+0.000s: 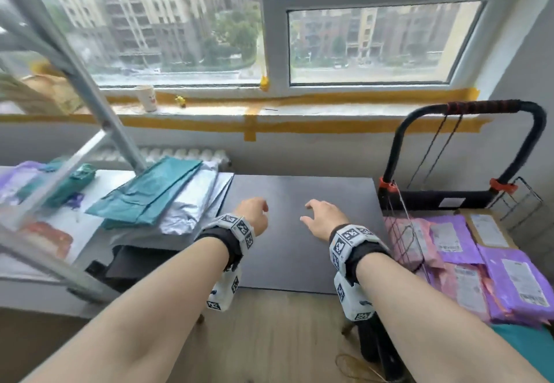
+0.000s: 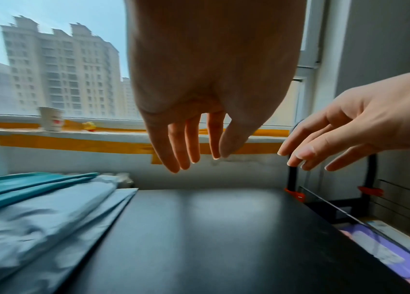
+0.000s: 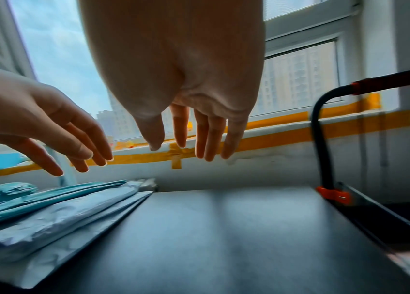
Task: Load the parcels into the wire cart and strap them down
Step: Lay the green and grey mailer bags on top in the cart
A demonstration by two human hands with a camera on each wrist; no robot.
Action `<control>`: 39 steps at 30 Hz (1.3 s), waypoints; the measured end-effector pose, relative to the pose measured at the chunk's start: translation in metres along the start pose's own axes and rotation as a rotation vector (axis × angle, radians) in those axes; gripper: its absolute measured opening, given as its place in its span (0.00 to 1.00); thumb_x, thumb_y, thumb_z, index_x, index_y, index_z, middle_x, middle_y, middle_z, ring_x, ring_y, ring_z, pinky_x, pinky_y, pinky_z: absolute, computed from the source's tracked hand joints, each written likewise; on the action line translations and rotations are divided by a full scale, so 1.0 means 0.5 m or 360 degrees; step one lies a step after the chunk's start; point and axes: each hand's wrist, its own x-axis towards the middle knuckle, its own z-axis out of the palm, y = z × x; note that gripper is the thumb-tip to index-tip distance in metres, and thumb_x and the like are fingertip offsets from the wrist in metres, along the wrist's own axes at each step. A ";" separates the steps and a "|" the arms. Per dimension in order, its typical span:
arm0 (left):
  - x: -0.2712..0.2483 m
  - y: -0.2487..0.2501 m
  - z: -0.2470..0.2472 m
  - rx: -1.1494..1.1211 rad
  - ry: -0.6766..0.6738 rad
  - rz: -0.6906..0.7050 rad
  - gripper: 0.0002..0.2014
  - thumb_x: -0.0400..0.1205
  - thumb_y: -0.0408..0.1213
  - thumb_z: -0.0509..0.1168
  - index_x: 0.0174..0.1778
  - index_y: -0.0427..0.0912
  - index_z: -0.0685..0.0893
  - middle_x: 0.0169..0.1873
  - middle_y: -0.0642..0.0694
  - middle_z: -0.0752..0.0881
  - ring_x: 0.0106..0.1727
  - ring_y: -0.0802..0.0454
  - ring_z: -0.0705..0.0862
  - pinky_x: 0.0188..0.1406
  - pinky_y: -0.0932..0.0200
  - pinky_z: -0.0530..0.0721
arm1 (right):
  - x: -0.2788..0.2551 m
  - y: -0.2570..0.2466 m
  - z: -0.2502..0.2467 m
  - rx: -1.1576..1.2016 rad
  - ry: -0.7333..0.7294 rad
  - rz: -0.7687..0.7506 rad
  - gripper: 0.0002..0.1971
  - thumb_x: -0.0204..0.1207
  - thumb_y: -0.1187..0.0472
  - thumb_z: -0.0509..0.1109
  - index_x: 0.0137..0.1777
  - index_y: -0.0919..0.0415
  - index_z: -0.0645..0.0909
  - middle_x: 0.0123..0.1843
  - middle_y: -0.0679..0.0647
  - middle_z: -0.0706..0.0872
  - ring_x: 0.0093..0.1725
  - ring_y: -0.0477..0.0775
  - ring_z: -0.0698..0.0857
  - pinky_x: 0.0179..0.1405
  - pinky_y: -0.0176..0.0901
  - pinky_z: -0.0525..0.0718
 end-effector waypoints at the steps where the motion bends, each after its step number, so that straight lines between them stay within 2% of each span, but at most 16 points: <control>1: -0.003 -0.042 -0.015 -0.0016 0.0018 -0.0053 0.16 0.83 0.34 0.57 0.67 0.44 0.77 0.67 0.42 0.79 0.68 0.44 0.77 0.63 0.57 0.74 | 0.014 -0.041 0.012 -0.0004 -0.0006 -0.0047 0.22 0.82 0.51 0.61 0.74 0.57 0.69 0.73 0.58 0.75 0.71 0.60 0.75 0.69 0.49 0.72; 8: 0.008 -0.364 -0.113 -0.0184 0.0092 -0.0377 0.16 0.81 0.34 0.58 0.65 0.46 0.79 0.67 0.43 0.79 0.67 0.44 0.78 0.63 0.56 0.74 | 0.133 -0.339 0.131 -0.0014 -0.0058 -0.0279 0.23 0.82 0.51 0.62 0.74 0.58 0.68 0.72 0.60 0.75 0.71 0.61 0.76 0.69 0.52 0.74; 11: 0.030 -0.495 -0.152 -0.0194 0.0115 -0.0432 0.16 0.83 0.34 0.57 0.66 0.46 0.78 0.68 0.43 0.78 0.66 0.44 0.78 0.62 0.56 0.74 | 0.185 -0.451 0.187 -0.0021 -0.0101 -0.0327 0.23 0.82 0.52 0.62 0.74 0.59 0.69 0.73 0.59 0.76 0.71 0.61 0.75 0.69 0.52 0.74; 17: 0.095 -0.685 -0.200 -0.0149 0.0055 -0.0482 0.19 0.82 0.30 0.54 0.68 0.47 0.76 0.70 0.44 0.75 0.68 0.45 0.77 0.64 0.54 0.74 | 0.282 -0.591 0.275 0.0043 -0.0173 -0.0274 0.23 0.83 0.52 0.62 0.74 0.62 0.70 0.71 0.60 0.77 0.70 0.60 0.76 0.68 0.48 0.73; 22: 0.172 -0.761 -0.207 -0.0165 -0.0008 -0.0504 0.20 0.82 0.29 0.56 0.70 0.45 0.75 0.70 0.41 0.74 0.66 0.43 0.77 0.60 0.52 0.76 | 0.369 -0.650 0.325 0.0301 -0.0246 -0.0104 0.23 0.81 0.53 0.65 0.72 0.63 0.72 0.70 0.62 0.78 0.69 0.60 0.78 0.69 0.47 0.74; 28: 0.281 -0.782 -0.199 -0.0352 0.0025 -0.0554 0.21 0.81 0.30 0.56 0.72 0.43 0.73 0.71 0.38 0.70 0.71 0.40 0.72 0.70 0.46 0.73 | 0.480 -0.674 0.373 0.0653 -0.0324 0.0094 0.27 0.78 0.56 0.70 0.74 0.66 0.69 0.69 0.64 0.78 0.68 0.61 0.79 0.70 0.51 0.75; 34: 0.352 -0.809 -0.180 -0.0356 0.0004 -0.0760 0.25 0.79 0.30 0.59 0.74 0.43 0.68 0.71 0.38 0.70 0.73 0.40 0.69 0.72 0.47 0.70 | 0.564 -0.672 0.403 0.1046 -0.0308 0.0345 0.30 0.74 0.62 0.74 0.73 0.68 0.68 0.59 0.63 0.79 0.58 0.62 0.82 0.64 0.61 0.80; 37: 0.377 -0.828 -0.168 -0.0321 -0.0078 -0.0796 0.25 0.79 0.32 0.59 0.74 0.42 0.68 0.69 0.37 0.73 0.71 0.39 0.72 0.71 0.46 0.71 | 0.586 -0.667 0.405 0.1304 -0.0293 0.0462 0.29 0.75 0.70 0.72 0.73 0.69 0.64 0.45 0.56 0.78 0.50 0.58 0.80 0.60 0.58 0.83; 39: 0.388 -0.834 -0.163 -0.0323 -0.0095 -0.0811 0.24 0.80 0.32 0.58 0.73 0.42 0.68 0.68 0.37 0.76 0.69 0.38 0.75 0.70 0.44 0.73 | 0.592 -0.661 0.408 0.1423 -0.0245 0.0495 0.31 0.73 0.73 0.72 0.74 0.69 0.63 0.43 0.54 0.76 0.50 0.58 0.81 0.55 0.53 0.85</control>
